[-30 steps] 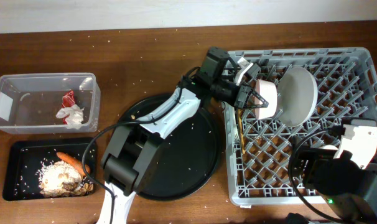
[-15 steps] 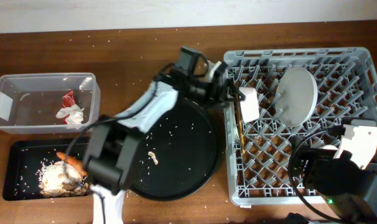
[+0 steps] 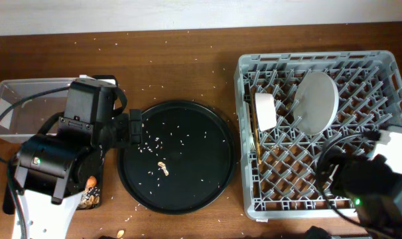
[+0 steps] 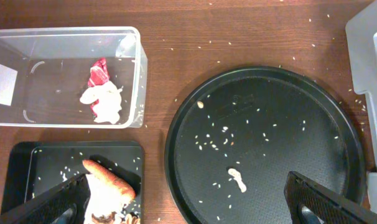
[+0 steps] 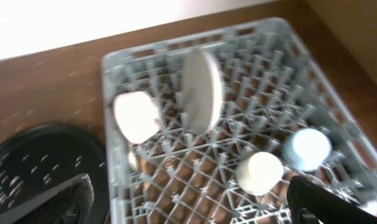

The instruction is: Sort waste into correct bins and load items into the dishwasher rack

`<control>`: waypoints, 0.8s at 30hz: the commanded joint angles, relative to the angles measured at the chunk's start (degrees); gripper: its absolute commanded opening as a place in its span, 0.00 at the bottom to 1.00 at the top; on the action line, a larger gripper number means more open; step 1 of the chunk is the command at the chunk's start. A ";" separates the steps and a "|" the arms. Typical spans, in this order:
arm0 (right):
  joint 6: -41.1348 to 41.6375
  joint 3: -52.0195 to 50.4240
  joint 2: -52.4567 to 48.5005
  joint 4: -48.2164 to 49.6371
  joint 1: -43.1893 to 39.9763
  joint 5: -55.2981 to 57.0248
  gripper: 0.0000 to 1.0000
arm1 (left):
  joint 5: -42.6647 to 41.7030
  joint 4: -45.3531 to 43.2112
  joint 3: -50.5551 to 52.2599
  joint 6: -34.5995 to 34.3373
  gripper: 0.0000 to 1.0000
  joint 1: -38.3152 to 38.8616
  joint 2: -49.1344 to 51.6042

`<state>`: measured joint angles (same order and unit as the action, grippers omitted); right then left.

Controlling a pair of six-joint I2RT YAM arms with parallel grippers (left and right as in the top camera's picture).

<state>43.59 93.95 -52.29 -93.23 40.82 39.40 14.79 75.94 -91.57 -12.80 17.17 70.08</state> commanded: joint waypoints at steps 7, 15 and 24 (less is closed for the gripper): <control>-30.80 -27.98 22.75 46.66 -35.43 -37.79 0.99 | 1.09 -0.11 -0.39 0.70 0.99 -0.24 -0.04; -31.12 -76.19 46.64 78.51 -40.94 -42.99 0.99 | 1.09 -0.11 -0.39 0.70 0.99 -0.24 -0.04; -31.15 -93.64 51.87 89.13 -40.94 -43.71 0.99 | 1.09 -0.09 -0.39 0.70 0.99 -0.24 -0.04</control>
<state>13.02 0.73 -0.84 -3.75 0.30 -4.16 15.11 75.88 -91.61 -12.80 17.17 70.08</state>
